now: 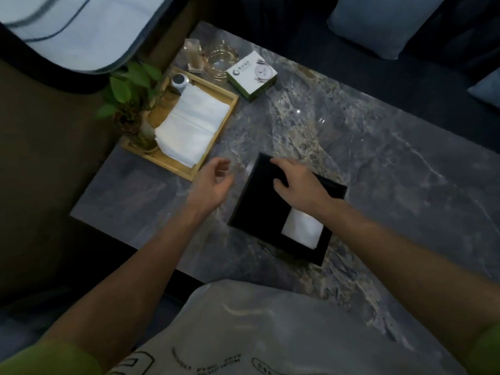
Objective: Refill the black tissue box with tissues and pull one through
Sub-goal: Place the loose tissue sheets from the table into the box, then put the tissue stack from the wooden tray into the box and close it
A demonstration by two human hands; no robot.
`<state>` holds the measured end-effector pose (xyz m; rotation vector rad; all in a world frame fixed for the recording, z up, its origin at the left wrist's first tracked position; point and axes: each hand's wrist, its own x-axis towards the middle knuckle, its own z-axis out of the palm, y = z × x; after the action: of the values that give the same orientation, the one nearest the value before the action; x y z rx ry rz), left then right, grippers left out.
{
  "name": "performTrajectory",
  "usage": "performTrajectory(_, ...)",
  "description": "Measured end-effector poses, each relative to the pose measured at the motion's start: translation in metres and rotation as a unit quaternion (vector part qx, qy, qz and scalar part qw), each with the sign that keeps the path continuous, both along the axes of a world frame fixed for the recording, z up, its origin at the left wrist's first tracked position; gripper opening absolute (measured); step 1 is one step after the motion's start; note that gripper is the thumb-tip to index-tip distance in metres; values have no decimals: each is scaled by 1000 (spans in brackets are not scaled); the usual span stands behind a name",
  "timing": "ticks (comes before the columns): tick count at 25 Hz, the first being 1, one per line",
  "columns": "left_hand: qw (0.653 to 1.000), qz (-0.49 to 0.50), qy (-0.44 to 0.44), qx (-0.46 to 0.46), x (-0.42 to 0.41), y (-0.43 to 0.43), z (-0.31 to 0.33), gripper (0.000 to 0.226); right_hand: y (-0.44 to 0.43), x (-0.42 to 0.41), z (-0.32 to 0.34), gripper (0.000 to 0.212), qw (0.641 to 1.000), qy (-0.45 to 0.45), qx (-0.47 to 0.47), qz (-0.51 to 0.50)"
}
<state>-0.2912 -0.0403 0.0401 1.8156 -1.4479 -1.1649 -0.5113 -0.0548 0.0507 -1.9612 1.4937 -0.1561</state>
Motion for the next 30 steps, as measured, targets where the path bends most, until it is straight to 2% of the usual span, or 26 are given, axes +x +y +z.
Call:
performTrajectory(4,995,22,-95,8,54,-43,-10,49,-42,70,-3,58,999,12,33,18)
performTrajectory(7,991,11,-129,40,83,-80,-19,59,-70,120,-12,59,999,19,31,14)
performTrajectory(11,987,8,-141,74,104,-127,-32,63,-107,163,-25,61,998,46,45,-1)
performTrajectory(15,983,-13,-148,111,107,-153,-49,65,-138,178,-40,58,991,114,76,-6)
performTrajectory(19,973,-20,-169,152,109,-167,-64,74,-149,185,-58,52,986,163,41,-3)
performTrajectory(21,973,-3,-166,163,109,-173,-68,73,-150,188,-66,51,985,171,19,16)
performTrajectory(26,975,42,-166,141,108,-186,-64,51,-153,191,-76,49,981,192,-20,35)
performTrajectory(30,973,41,-151,173,110,-197,-63,57,-154,184,-82,45,985,169,-21,30)
